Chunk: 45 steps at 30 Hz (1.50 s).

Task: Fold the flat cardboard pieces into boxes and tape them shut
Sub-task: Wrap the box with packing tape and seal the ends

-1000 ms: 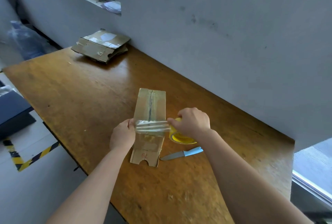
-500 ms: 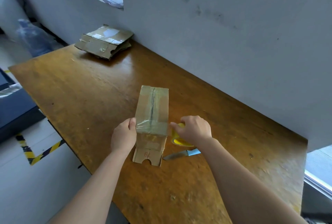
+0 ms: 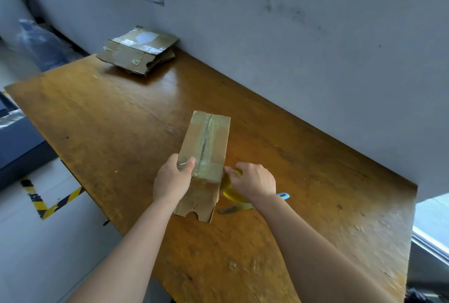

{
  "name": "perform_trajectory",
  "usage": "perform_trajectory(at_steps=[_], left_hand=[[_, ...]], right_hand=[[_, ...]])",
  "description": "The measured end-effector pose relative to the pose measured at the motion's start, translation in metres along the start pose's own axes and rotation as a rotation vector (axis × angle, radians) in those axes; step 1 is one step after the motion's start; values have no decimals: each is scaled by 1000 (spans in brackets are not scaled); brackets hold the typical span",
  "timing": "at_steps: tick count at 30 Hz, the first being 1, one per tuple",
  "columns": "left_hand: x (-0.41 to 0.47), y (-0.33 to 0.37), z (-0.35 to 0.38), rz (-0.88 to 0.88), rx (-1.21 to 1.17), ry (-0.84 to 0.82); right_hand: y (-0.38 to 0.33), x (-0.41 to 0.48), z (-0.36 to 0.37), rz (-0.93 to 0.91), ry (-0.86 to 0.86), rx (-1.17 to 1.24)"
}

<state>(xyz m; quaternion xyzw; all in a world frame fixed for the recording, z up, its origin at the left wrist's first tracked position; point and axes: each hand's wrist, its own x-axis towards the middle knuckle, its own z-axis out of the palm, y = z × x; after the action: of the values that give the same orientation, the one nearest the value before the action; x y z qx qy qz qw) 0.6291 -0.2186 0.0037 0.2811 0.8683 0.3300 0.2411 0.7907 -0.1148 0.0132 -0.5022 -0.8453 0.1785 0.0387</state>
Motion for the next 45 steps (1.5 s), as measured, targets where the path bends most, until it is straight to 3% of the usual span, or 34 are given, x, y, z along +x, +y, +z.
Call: perform_trajectory(at_steps=[3, 6, 9, 16, 23, 28, 30, 33, 38, 45], left_hand=[[9, 4, -8, 21, 58, -67], [2, 10, -17, 287, 490, 195], [-16, 6, -15, 555, 495, 304], [9, -14, -31, 422, 456, 22], [41, -22, -55, 454, 441, -215], [42, -26, -55, 479, 392, -232], [42, -26, -56, 481, 386, -241], [43, -26, -56, 480, 382, -239], [38, -26, -56, 509, 552, -263], [28, -24, -40, 540, 657, -62]], right_hand=[[-9, -6, 4, 58, -77, 34], [-19, -10, 5, 104, -137, 155], [-27, -15, 5, 121, -208, 352], [-52, -32, 10, 13, -237, 688], [-68, -45, 40, -56, -325, 701], [-77, -29, 53, 98, -354, 518], [-77, -27, 60, 242, -423, 545], [-82, -26, 71, 364, -396, 643], [-85, -16, 69, 410, -395, 629], [-84, -19, 72, 336, -363, 566]])
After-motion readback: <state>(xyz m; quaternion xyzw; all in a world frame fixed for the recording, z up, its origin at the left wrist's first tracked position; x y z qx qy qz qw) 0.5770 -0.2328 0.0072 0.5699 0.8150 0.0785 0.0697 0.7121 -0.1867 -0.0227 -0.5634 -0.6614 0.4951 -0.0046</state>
